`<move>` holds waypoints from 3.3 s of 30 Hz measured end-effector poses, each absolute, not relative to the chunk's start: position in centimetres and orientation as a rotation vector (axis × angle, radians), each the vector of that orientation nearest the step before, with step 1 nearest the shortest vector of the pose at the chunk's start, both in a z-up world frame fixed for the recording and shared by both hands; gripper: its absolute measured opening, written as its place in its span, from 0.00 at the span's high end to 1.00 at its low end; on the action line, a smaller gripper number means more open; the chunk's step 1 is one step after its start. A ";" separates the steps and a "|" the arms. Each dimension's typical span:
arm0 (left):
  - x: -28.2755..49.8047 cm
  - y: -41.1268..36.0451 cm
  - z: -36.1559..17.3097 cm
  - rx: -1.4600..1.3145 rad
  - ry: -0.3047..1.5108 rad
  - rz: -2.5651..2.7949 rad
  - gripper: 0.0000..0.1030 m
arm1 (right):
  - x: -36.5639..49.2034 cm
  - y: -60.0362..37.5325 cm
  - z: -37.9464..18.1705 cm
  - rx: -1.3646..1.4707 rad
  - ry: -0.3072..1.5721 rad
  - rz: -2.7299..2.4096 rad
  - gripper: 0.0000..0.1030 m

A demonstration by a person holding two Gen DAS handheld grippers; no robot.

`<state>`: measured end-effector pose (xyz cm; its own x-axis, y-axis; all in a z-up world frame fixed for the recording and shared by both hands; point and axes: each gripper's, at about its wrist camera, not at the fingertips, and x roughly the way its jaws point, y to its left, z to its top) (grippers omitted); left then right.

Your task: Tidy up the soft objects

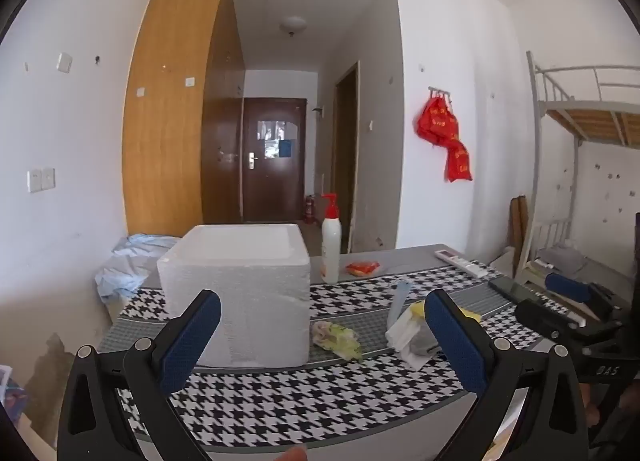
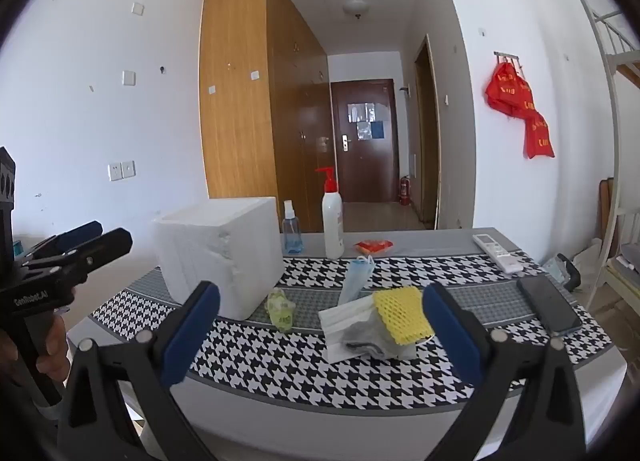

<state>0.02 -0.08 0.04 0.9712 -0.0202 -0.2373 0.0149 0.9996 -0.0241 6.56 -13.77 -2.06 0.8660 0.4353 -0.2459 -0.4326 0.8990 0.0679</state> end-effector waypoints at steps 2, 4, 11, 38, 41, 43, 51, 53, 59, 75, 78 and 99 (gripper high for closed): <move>0.1 -0.3 0.1 -0.020 0.236 -0.009 0.01 | 6.5 -13.8 -2.0 0.009 0.262 0.452 0.01; 0.3 -0.3 0.0 -0.022 0.236 -0.003 0.01 | 6.4 -14.0 -1.9 0.008 0.262 0.451 0.01; -0.4 0.1 0.3 -0.032 0.223 -0.009 0.01 | 6.7 -13.9 -2.2 0.002 0.265 0.453 0.01; 0.2 -0.3 -0.1 -0.008 0.248 -0.007 0.01 | 6.5 -13.6 -1.9 -0.012 0.276 0.447 0.01; 0.2 -0.2 -0.2 -0.013 0.255 -0.013 0.01 | 6.4 -13.7 -1.8 -0.015 0.271 0.446 0.01; 0.2 -0.1 -0.2 -0.023 0.249 -0.010 0.01 | 6.4 -13.8 -1.7 -0.014 0.272 0.445 0.01; 0.1 -0.5 -0.1 -0.010 0.246 -0.021 0.01 | 6.6 -13.9 -1.8 -0.008 0.272 0.439 0.01; 0.1 -0.5 -0.1 -0.011 0.248 -0.022 0.01 | 6.6 -13.9 -1.8 -0.009 0.272 0.437 0.01; 0.2 -0.5 0.0 -0.016 0.244 -0.022 0.01 | 6.6 -14.1 -1.7 -0.011 0.264 0.431 0.01; 1.0 -1.0 0.0 -0.011 0.248 -0.072 0.01 | 7.1 -14.7 -1.7 -0.005 0.263 0.422 0.01; 1.3 -1.1 0.0 -0.009 0.246 -0.077 0.01 | 7.5 -14.8 -1.7 0.001 0.265 0.417 0.01; 6.2 -2.3 -1.8 0.004 0.337 -0.108 0.01 | 11.5 -15.7 -3.2 -0.003 0.335 0.365 0.01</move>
